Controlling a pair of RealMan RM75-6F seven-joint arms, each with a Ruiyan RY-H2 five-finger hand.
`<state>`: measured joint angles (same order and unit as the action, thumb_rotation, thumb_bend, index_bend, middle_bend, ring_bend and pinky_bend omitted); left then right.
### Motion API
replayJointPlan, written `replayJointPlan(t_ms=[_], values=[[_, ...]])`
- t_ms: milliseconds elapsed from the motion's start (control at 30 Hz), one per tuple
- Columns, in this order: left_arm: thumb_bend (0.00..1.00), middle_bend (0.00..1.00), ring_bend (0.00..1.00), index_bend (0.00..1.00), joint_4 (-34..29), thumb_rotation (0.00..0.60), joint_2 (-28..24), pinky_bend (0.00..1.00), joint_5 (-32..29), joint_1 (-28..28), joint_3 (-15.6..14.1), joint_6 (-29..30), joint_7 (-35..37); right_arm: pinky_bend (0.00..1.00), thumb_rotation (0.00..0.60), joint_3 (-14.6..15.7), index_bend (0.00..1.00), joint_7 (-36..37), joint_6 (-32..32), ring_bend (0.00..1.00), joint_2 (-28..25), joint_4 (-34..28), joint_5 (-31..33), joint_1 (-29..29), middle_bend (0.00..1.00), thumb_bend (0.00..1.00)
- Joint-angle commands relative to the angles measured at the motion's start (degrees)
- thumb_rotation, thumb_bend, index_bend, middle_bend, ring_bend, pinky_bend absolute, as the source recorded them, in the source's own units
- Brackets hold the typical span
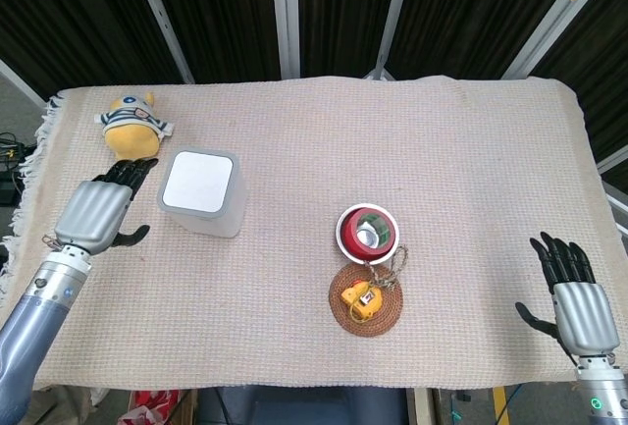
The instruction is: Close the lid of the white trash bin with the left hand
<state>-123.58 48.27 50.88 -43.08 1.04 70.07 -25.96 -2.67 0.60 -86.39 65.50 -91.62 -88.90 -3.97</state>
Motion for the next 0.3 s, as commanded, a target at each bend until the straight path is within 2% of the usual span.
replayJointPlan(t_ms=[33, 133, 300], values=[[0.11, 0.00, 0.00, 0.00, 6.3, 0.600, 5.8, 0.20, 16.7, 13.6, -9.3, 11.7, 3.4, 0.00, 0.600, 0.1, 0.00, -0.9, 0.5, 0.00, -0.2, 0.0, 0.2, -0.1, 0.00, 0.24], [0.09, 0.00, 0.00, 0.00, 13.6, 0.600, 10.1, 0.10, 23.5, 20.1, -12.6, 17.1, 6.1, 0.00, 0.600, 0.0, 0.00, -2.2, 0.0, 0.00, -0.1, -0.1, -0.1, -0.1, 0.00, 0.24], [0.09, 0.00, 0.00, 0.00, 23.7, 0.600, 14.8, 0.01, 30.0, 26.8, -14.2, 23.3, 12.3, 0.00, 0.600, 0.2, 0.00, -3.0, -0.4, 0.00, 0.2, -0.1, -0.5, 0.1, 0.00, 0.24]])
